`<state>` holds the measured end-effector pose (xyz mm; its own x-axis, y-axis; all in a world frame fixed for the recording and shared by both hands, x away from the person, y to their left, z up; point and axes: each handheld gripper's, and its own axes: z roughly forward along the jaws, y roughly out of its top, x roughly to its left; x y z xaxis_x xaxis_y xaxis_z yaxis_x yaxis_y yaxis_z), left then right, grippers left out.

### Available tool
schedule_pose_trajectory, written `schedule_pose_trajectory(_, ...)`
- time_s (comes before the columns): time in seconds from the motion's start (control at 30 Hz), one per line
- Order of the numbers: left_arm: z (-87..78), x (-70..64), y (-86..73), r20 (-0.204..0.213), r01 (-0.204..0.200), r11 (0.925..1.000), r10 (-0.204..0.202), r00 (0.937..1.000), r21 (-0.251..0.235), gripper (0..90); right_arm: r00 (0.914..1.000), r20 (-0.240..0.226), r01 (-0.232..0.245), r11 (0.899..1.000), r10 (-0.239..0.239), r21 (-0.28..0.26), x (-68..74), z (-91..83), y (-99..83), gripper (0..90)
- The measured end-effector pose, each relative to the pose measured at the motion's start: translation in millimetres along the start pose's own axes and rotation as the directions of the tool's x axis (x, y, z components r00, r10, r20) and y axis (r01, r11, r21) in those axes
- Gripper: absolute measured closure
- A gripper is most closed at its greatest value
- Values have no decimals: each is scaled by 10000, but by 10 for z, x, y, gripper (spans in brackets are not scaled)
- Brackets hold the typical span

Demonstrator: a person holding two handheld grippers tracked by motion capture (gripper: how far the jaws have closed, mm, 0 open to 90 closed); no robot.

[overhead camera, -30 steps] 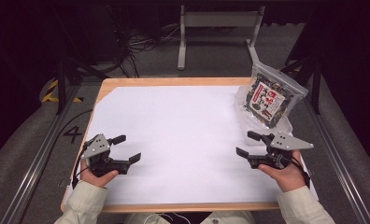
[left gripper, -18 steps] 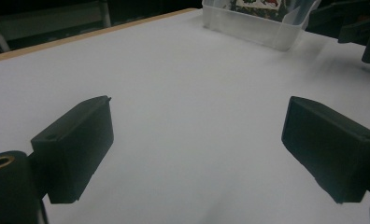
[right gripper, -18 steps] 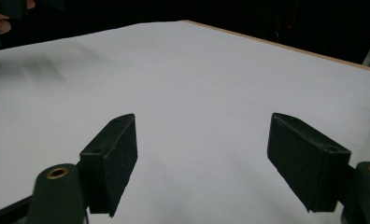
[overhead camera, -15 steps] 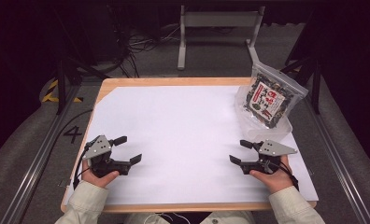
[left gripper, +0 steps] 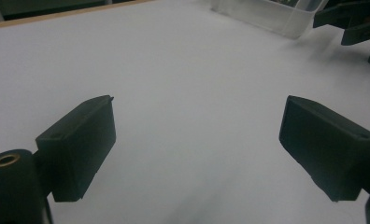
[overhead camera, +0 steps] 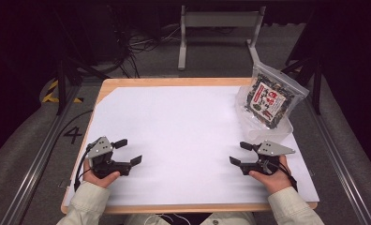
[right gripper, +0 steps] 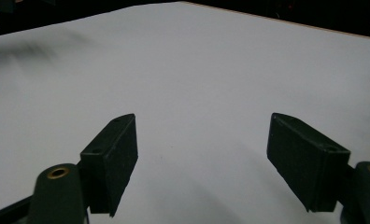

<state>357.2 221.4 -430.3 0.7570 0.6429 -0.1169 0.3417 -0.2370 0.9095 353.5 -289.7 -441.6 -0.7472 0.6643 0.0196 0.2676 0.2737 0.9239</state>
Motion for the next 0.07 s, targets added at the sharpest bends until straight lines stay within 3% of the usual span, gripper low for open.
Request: schedule_pose_trajectory(0.07,4,8,-7,-58,-86,10000,86,9999,47,119,10000,-5,-18,10000,18,-1,1,1,3,245)
